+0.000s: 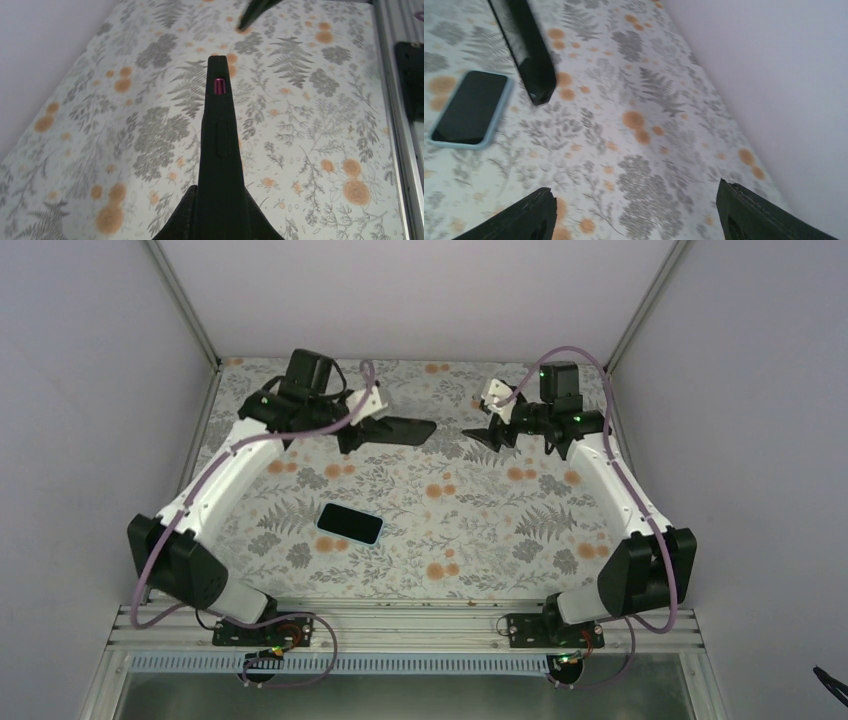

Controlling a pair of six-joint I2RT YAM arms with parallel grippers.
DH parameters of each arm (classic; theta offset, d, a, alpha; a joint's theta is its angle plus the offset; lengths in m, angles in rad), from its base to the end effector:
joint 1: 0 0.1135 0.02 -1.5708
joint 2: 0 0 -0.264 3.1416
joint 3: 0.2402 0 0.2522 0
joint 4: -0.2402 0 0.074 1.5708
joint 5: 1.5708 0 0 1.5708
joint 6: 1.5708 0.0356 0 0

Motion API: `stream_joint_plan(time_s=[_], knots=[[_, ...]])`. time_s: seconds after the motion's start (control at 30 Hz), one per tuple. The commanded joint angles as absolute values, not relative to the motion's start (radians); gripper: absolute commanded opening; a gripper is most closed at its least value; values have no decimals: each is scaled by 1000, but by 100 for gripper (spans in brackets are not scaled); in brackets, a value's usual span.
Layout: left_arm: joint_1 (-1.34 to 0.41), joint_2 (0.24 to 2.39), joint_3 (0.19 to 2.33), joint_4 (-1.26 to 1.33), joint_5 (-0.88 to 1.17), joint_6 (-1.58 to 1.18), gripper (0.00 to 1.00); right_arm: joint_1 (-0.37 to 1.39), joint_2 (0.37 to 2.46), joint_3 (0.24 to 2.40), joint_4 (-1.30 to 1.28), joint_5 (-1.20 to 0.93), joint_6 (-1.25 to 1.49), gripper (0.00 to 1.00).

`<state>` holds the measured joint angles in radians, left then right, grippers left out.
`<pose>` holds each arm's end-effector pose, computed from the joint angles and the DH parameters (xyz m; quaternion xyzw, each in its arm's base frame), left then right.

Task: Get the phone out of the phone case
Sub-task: Pick up the phone at the center of the board, then remove the phone case from the phone.

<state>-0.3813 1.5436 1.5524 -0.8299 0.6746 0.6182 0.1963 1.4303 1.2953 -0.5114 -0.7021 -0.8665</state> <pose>0.2949 -0.1422 0.3650 0.5272 0.7127 -0.2650 0.3795 0.3041 0.0839 0.3404 -0.5581 0.6469 0.1530 0.4967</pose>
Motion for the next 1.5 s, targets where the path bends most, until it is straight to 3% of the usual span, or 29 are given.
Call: stream_joint_plan(time_s=[0.0, 0.4, 1.47], knots=[[-441, 1453, 1415, -622, 671, 747, 3, 203, 1459, 1317, -564, -879, -854, 81], [-460, 1476, 1407, -597, 706, 729, 2, 234, 1470, 1324, -646, -940, -912, 76], [-501, 1498, 1446, -676, 730, 770, 4, 247, 1537, 1306, -460, -869, -816, 70]])
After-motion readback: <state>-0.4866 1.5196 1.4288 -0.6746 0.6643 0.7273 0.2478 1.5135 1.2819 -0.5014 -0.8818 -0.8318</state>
